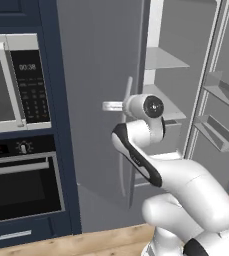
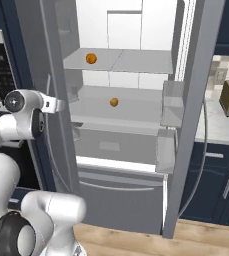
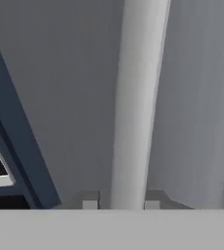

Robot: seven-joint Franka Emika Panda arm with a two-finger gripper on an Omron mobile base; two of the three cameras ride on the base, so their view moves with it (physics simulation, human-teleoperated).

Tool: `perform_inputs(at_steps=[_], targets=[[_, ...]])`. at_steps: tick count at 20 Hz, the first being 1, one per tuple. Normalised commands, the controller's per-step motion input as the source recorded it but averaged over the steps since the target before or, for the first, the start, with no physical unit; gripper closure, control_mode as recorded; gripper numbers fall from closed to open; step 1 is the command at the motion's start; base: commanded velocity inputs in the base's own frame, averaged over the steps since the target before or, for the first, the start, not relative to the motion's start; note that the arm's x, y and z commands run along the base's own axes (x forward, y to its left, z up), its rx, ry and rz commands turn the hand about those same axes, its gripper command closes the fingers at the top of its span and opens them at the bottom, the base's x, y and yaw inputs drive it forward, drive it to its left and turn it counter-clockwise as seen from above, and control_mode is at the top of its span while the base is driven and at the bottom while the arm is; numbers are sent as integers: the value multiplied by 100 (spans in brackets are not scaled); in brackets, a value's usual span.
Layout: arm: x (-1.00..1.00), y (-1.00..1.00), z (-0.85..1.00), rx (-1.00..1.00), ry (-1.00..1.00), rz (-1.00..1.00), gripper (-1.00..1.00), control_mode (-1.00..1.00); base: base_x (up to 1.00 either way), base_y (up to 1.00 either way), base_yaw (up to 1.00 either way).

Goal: Retrieve the orange and apple from the fridge and place them into the bowl on the dining table.

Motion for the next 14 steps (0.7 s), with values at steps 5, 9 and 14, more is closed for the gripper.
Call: perform_inputs(at_steps=[5,9,14], targets=[[-55,51,94,0,13,5,-100,-100,0,0,0],[-82,18,84,0,4,10,-100,-100,0,0,0],[-72,-10,71,16,0,-5,-100,-100,0,0,0]])
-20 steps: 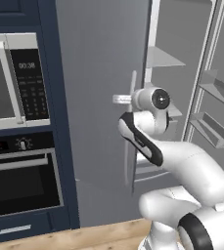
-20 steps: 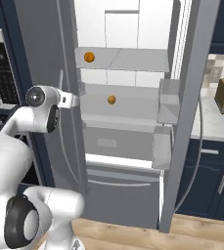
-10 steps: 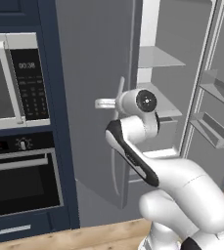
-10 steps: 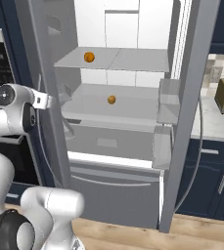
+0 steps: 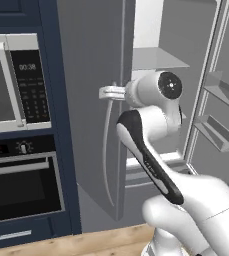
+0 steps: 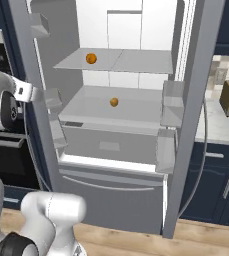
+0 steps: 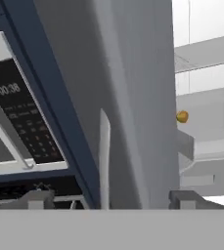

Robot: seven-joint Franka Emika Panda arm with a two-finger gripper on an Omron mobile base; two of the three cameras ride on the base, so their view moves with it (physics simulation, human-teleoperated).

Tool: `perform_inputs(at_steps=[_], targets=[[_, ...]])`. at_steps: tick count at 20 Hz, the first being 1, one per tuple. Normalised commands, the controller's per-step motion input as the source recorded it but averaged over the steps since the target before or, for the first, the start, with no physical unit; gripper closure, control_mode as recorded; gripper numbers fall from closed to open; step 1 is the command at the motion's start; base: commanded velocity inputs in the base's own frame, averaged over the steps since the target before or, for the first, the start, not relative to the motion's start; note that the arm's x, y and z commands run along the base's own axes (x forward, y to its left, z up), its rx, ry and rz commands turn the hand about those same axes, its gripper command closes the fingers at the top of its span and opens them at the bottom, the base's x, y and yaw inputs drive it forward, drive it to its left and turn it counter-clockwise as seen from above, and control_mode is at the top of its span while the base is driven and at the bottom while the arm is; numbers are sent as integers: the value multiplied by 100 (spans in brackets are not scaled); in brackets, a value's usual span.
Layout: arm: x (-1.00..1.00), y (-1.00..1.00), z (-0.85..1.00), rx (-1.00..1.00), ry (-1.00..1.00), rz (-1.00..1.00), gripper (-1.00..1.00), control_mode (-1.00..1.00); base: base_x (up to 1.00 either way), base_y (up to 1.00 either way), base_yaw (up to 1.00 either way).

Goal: Retrieve the orange and apple from the fridge and place them into the bowl on the dining table.

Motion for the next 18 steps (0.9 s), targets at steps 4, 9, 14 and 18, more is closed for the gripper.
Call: perform_inputs(at_steps=[4,9,14,18], targets=[[-64,-72,28,48,3,-29,-100,-100,0,0,0],[-32,-98,3,61,1,-23,-100,-100,0,0,0],[6,-57,7,45,1,-5,-100,-100,0,0,0],[2,-7,0,30,12,-8,-100,-100,0,0,0]])
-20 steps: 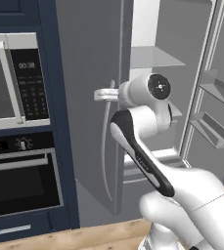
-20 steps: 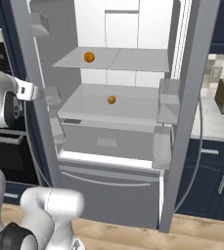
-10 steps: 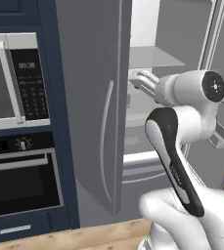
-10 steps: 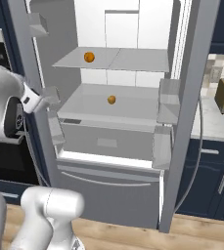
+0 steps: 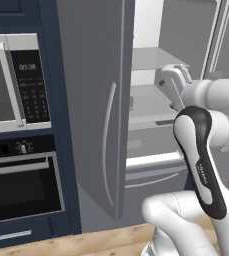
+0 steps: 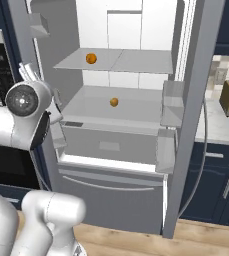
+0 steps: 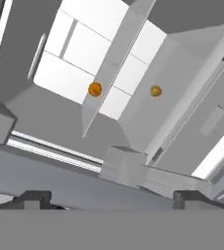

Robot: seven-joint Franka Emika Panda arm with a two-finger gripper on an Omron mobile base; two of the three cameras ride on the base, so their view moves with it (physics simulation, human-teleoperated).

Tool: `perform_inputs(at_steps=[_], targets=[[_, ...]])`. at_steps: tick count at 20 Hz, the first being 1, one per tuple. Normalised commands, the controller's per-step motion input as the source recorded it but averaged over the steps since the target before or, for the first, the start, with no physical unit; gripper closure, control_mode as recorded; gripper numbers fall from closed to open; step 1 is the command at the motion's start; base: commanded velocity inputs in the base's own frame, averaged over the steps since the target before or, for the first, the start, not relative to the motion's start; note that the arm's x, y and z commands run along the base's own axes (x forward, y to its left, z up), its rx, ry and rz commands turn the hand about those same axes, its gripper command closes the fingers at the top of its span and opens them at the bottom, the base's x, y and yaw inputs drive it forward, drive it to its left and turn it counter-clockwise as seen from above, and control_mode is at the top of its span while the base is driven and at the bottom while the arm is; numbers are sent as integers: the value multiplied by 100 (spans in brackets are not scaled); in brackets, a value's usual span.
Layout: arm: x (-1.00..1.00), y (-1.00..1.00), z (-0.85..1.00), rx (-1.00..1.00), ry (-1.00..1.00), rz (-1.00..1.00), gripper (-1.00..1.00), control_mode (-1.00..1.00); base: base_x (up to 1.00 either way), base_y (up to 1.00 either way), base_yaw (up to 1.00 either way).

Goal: Retrieve the orange and apple from the fridge and place them into the bowl on the dining table.

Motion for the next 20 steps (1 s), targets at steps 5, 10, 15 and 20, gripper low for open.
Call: perform_inputs(at_steps=[5,10,15,20], targets=[[16,0,20,37,27,-9,-100,-100,0,0,0],[28,0,13,42,12,3,-100,-100,0,0,0],[39,10,0,22,0,14,-100,-100,0,0,0],[48,29,0,2,0,22,-100,-100,0,0,0]])
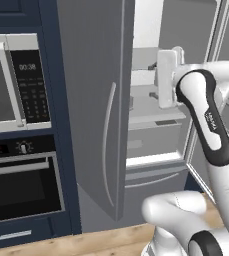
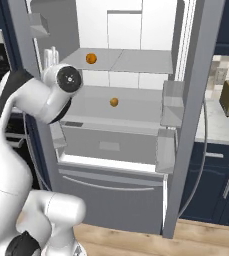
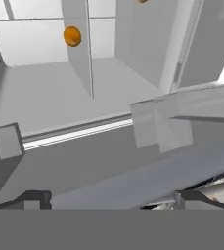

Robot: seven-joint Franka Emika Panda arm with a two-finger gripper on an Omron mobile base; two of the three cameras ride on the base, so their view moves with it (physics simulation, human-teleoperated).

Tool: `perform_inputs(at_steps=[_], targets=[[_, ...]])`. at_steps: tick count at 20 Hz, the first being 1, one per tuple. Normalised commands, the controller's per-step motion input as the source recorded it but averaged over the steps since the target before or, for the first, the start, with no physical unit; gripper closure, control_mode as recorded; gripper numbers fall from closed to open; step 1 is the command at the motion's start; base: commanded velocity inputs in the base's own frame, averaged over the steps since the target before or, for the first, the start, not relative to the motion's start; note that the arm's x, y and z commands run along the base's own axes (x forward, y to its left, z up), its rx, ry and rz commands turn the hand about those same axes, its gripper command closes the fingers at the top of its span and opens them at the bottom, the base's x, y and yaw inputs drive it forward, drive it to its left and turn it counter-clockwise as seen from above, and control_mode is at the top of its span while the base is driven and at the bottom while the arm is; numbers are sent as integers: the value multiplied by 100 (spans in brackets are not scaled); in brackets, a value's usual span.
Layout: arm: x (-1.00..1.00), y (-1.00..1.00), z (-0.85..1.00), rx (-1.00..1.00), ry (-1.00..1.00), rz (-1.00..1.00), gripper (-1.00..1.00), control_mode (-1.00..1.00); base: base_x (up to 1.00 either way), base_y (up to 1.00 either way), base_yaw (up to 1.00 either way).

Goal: Retrieve the orange and apple from the fridge and place them into the bowl on the dining table.

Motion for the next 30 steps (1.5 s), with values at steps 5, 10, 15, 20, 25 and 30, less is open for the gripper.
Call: perform_inputs(at_steps=[5,10,15,20,25,30], targets=[[55,31,0,0,-2,24,-100,-100,0,0,0],[55,29,0,0,-6,11,-100,-100,0,0,0],[55,34,0,0,0,4,-100,-100,0,0,0],[40,48,0,0,0,2,-100,-100,0,0,0],[-9,78,0,0,0,3,-100,-100,0,0,0],[-69,100,9,0,0,4,-100,-100,0,0,0]])
